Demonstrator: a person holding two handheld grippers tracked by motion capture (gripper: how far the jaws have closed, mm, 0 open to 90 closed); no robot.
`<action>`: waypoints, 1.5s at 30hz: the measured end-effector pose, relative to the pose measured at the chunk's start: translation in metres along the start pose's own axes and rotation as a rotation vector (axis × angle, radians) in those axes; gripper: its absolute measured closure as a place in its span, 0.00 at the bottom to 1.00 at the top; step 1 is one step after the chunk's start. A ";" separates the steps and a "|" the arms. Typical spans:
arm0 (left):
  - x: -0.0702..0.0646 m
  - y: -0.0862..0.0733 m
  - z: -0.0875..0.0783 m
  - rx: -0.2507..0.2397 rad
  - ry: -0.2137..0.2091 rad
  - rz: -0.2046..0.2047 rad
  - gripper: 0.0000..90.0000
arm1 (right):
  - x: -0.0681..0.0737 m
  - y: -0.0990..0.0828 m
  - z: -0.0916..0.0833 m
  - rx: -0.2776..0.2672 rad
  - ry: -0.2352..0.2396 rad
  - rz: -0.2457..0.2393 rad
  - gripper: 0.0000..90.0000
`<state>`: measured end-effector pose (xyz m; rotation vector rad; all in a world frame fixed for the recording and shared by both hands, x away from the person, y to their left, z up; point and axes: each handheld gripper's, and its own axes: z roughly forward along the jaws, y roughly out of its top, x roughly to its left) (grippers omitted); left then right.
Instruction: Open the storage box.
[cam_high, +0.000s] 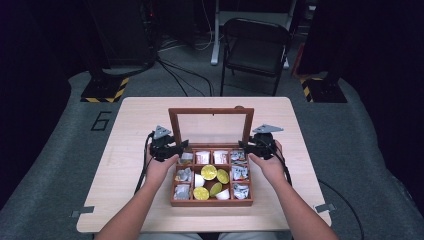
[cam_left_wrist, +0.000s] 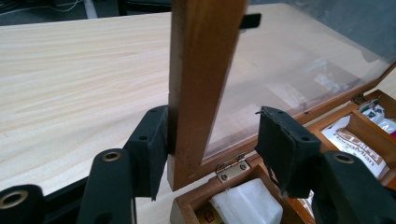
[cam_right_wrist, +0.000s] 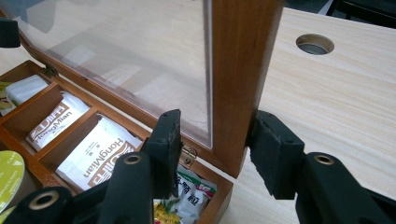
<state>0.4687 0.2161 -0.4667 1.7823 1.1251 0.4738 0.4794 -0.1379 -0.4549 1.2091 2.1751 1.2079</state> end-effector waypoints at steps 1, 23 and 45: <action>-0.001 0.000 0.000 -0.001 0.003 -0.010 0.48 | 0.000 0.000 0.001 -0.002 -0.006 -0.009 0.59; -0.001 0.005 0.012 0.008 0.030 -0.055 0.45 | 0.001 0.004 0.010 -0.001 -0.030 0.039 0.54; 0.005 0.007 0.020 0.025 0.028 -0.090 0.45 | 0.002 0.010 0.018 0.024 -0.046 0.068 0.48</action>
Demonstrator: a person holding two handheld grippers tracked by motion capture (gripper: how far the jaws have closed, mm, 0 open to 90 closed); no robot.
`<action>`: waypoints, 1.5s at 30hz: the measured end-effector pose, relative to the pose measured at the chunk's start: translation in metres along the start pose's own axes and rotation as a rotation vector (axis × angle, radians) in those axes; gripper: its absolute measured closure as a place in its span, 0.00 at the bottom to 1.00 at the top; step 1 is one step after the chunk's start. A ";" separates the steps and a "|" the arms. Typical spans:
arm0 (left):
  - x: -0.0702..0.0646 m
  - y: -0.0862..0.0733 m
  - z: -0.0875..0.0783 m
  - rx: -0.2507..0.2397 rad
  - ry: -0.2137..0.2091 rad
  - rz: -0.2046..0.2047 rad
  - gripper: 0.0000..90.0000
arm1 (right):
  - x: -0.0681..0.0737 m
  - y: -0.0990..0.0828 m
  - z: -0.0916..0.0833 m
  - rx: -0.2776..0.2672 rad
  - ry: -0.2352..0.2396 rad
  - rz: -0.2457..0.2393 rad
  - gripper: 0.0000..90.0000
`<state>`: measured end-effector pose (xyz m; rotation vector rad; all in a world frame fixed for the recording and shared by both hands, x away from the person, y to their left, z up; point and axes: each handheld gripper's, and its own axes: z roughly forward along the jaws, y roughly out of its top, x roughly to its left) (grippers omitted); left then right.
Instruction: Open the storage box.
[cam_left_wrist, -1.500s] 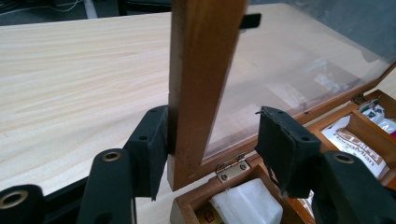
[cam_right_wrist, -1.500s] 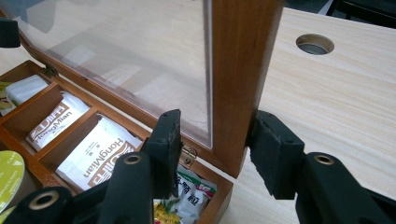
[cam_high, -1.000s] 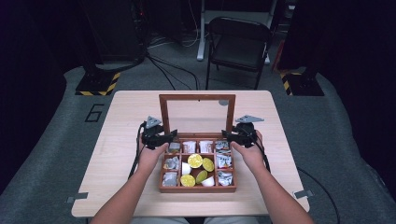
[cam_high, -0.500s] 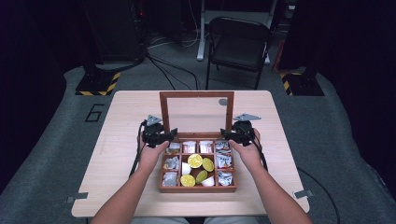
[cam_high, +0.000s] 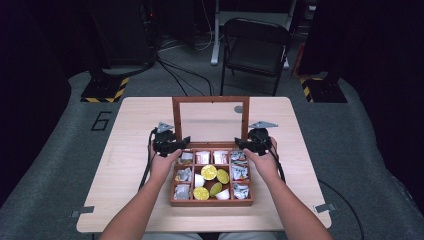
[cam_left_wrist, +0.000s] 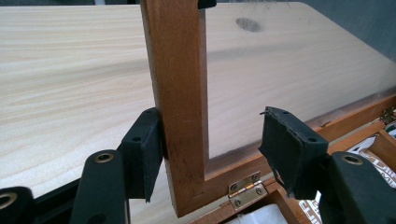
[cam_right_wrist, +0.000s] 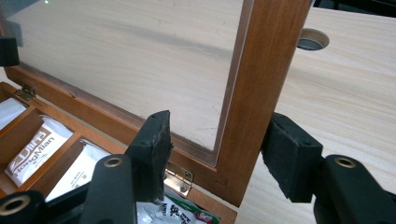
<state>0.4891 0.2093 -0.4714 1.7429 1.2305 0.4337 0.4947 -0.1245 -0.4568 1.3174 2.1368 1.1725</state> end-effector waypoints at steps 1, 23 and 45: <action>0.001 0.000 0.000 0.004 -0.001 0.008 0.45 | -0.001 0.000 0.001 -0.002 -0.001 -0.003 0.48; 0.009 0.002 0.016 0.049 -0.018 -0.036 0.40 | -0.011 0.000 0.015 0.020 0.022 0.067 0.48; 0.019 0.000 0.027 0.092 -0.058 -0.097 0.38 | -0.020 0.000 0.029 0.085 0.059 0.127 0.46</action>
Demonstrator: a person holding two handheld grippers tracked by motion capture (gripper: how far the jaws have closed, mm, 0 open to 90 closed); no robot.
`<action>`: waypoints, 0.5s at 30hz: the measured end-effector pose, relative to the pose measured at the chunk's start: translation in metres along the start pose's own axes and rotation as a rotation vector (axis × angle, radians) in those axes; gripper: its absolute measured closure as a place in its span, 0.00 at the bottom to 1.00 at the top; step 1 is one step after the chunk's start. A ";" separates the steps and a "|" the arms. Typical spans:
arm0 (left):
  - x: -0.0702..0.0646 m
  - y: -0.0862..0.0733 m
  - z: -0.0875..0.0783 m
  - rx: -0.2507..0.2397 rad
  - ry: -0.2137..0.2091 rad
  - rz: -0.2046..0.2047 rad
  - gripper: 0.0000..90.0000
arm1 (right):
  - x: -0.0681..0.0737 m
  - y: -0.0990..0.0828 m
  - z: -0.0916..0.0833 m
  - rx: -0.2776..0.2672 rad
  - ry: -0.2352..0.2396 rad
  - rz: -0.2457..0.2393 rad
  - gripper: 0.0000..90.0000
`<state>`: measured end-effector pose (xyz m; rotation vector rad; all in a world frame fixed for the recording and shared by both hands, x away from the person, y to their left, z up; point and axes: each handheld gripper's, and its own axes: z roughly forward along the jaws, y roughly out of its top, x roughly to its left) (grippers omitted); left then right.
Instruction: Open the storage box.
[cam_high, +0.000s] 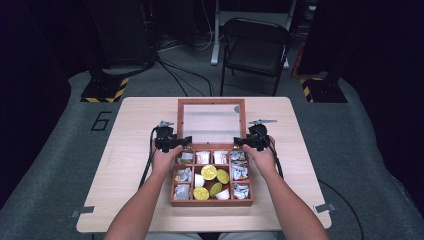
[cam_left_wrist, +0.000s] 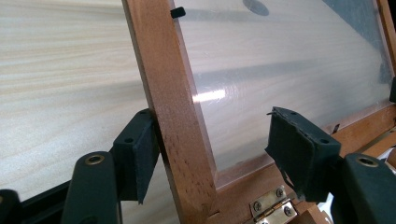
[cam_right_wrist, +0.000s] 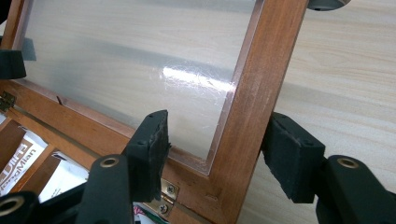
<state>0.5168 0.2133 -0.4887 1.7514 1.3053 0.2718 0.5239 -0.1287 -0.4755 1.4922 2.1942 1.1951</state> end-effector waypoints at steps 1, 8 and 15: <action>0.000 0.000 0.001 0.004 -0.001 0.001 0.37 | 0.000 0.000 0.000 0.002 0.001 0.004 0.46; 0.000 0.000 0.002 0.019 0.005 -0.019 0.35 | 0.001 0.000 0.003 0.015 -0.012 0.017 0.44; 0.001 -0.002 0.007 0.040 0.002 -0.041 0.31 | -0.001 0.001 0.006 0.034 -0.009 0.027 0.41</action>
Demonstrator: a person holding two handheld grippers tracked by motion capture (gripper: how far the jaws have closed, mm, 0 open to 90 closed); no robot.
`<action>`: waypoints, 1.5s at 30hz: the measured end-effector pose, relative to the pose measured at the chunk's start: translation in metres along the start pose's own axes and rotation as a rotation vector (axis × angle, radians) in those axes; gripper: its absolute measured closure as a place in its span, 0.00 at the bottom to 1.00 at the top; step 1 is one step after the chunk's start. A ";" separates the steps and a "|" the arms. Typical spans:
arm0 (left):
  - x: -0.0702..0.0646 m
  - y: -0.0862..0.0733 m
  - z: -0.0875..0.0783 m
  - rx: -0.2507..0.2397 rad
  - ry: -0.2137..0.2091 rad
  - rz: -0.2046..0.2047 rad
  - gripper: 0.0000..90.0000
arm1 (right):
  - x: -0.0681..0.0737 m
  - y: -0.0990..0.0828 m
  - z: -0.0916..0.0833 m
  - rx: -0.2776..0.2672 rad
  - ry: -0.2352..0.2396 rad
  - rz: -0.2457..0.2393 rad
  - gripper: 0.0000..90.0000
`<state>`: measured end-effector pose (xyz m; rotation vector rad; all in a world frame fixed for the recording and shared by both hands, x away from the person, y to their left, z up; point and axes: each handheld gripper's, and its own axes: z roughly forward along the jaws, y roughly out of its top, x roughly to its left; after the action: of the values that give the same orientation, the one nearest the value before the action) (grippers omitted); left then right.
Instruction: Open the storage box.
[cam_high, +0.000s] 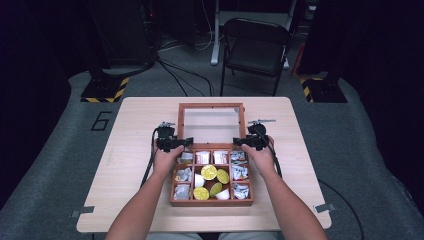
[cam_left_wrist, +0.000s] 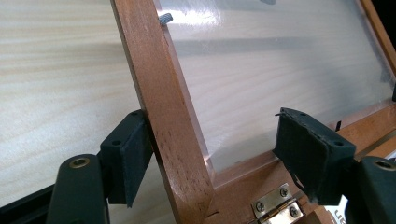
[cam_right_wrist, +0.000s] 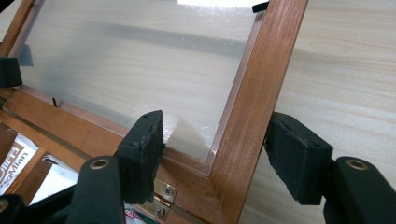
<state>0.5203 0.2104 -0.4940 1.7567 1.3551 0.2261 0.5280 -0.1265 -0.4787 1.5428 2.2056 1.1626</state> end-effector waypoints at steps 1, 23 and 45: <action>0.000 0.000 0.000 0.005 0.001 -0.002 0.30 | 0.000 0.000 0.000 -0.002 -0.001 0.006 0.41; 0.002 -0.001 0.003 0.018 -0.002 -0.010 0.27 | -0.002 0.001 0.004 0.024 0.013 0.035 0.38; 0.006 -0.003 0.006 0.039 -0.018 -0.049 0.24 | -0.007 -0.001 0.009 0.049 0.043 0.117 0.36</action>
<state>0.5244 0.2118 -0.5018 1.7516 1.3964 0.1578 0.5350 -0.1282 -0.4873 1.7031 2.2132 1.1931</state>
